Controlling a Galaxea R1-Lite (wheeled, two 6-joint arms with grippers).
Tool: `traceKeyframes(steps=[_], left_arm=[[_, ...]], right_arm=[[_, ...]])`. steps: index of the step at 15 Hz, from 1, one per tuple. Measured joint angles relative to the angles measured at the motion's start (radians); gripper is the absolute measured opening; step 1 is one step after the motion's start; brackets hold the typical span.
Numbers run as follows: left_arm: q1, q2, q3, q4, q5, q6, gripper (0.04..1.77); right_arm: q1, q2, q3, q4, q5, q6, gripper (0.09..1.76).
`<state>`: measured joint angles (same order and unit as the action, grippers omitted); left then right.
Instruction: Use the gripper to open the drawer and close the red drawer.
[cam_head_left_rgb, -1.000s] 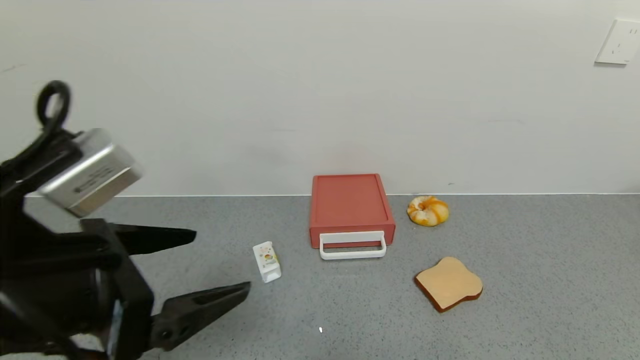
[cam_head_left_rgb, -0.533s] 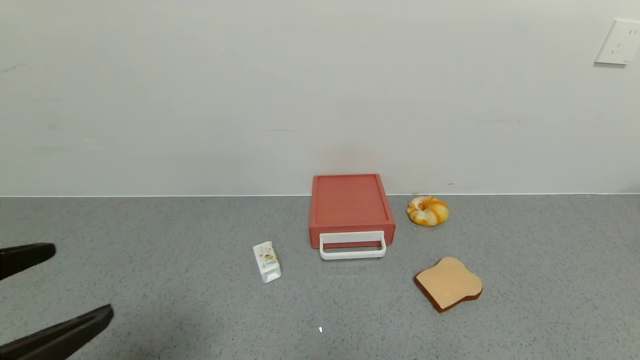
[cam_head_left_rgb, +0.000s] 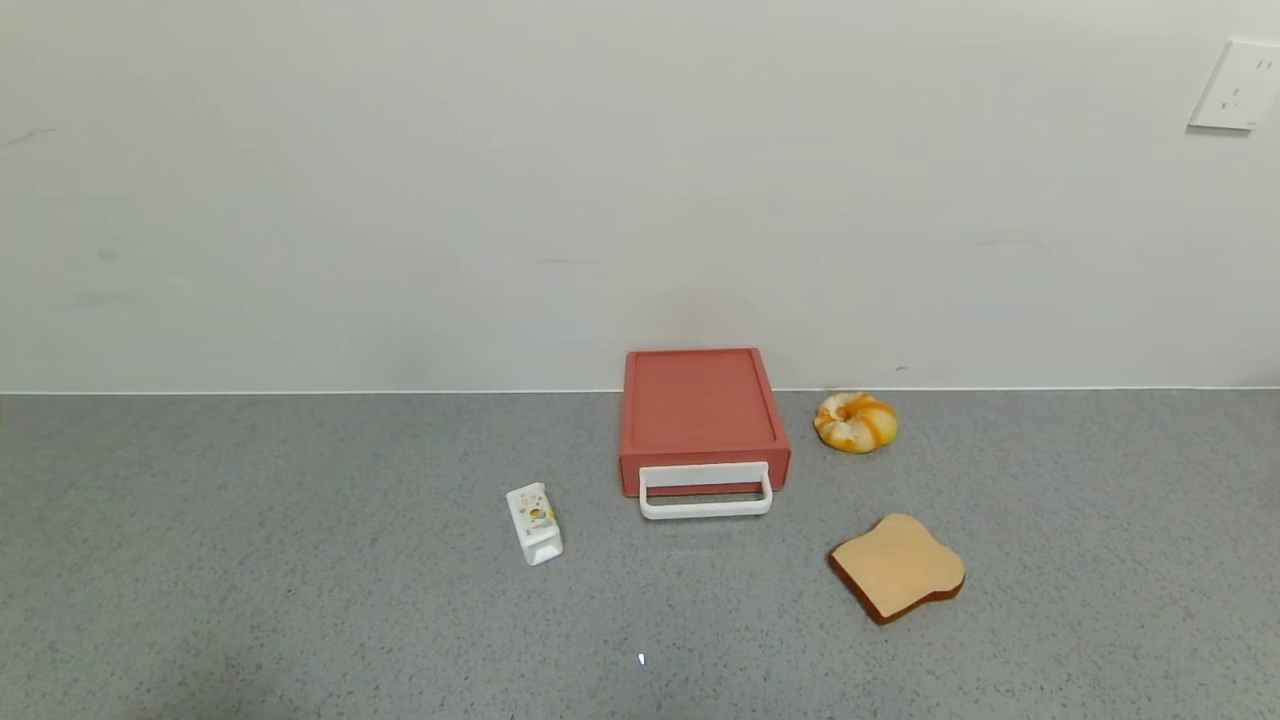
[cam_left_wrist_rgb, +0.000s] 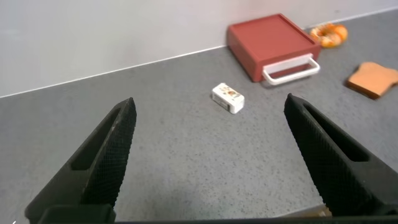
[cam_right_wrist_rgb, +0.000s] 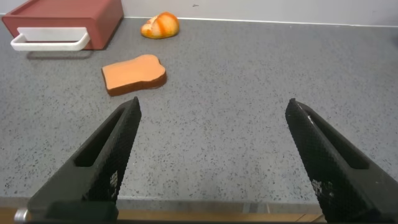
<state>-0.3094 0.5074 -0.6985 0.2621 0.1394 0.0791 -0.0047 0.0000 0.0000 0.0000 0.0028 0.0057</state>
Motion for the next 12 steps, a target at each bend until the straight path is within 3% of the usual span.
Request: traceKeyframes(steps=[7, 10, 12], left_arm=[[0.168, -0.120, 0.057, -0.004, 0.001, -0.001, 1.72], [0.204, -0.177, 0.093, -0.004, 0.005, 0.000, 1.72], [0.212, -0.207, 0.122, -0.012, 0.059, -0.007, 1.72]], right_arm=[[0.000, 0.000, 0.000, 0.000, 0.000, 0.000, 1.71], [0.000, 0.000, 0.000, 0.000, 0.000, 0.000, 1.71], [0.000, 0.000, 0.000, 0.000, 0.000, 0.000, 1.71]])
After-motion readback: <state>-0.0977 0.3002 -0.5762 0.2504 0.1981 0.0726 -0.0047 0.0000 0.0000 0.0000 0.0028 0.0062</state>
